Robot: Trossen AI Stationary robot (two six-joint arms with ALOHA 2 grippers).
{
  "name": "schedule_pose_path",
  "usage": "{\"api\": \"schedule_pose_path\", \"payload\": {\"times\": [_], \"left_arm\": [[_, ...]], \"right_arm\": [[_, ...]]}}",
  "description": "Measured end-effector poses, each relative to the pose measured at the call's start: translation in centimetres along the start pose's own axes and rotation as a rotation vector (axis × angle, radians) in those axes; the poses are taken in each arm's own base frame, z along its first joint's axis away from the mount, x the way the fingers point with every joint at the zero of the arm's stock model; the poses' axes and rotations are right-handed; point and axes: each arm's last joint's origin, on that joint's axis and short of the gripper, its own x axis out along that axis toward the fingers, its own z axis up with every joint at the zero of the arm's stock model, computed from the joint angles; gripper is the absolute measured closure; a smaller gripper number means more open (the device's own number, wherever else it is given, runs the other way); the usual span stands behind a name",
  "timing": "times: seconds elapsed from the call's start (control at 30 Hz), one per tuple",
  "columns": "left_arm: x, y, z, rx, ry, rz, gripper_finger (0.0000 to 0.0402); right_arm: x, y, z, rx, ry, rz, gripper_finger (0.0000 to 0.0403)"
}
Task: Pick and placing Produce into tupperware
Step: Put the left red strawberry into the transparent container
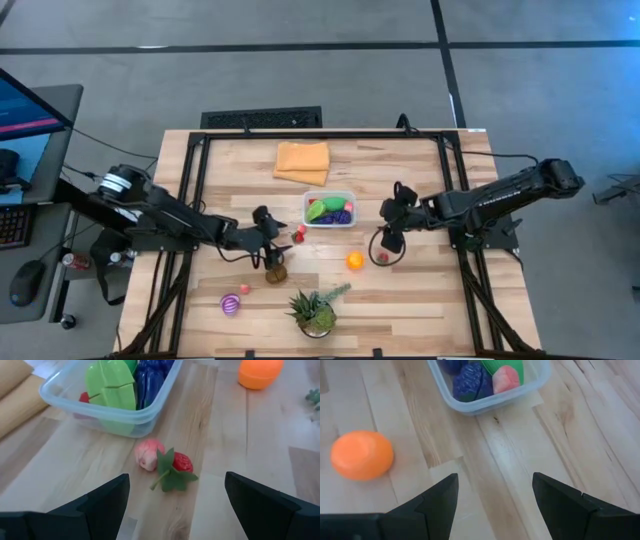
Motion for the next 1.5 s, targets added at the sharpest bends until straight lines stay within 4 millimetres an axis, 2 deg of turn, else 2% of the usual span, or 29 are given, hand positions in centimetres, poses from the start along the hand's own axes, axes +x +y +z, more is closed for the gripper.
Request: {"api": "schedule_pose_path", "payload": {"times": [0.13, 0.43, 0.9, 1.0, 1.3, 1.5], "left_arm": [[1.0, -0.1, -0.4, -0.012, -0.002, 0.006, 0.0081], [3.4, -0.8, 0.1, 0.030, 0.032, -0.016, 0.0081], [3.8, -0.1, 0.3, 0.018, 0.050, -0.015, 0.0084], [3.8, 0.0, 0.1, 0.032, 0.071, -0.002, 0.0102], [3.8, 0.0, 0.1, 0.038, 0.069, 0.009, 0.0190], [3.9, 0.2, 0.1, 0.046, 0.068, 0.015, 0.0230]], "right_arm": [[0.0, 0.0, 0.0, -0.002, -0.001, -0.002, 0.0154], [0.0, 0.0, 0.0, -0.011, 0.001, -0.005, 0.0154], [0.0, 0.0, 0.0, -0.012, -0.006, -0.021, 0.0154], [0.0, 0.0, 0.0, -0.012, -0.006, -0.021, 0.0154], [0.0, 0.0, 0.0, -0.012, -0.006, -0.021, 0.0154], [0.0, 0.0, 0.0, -0.012, -0.006, -0.021, 0.0154]]}}
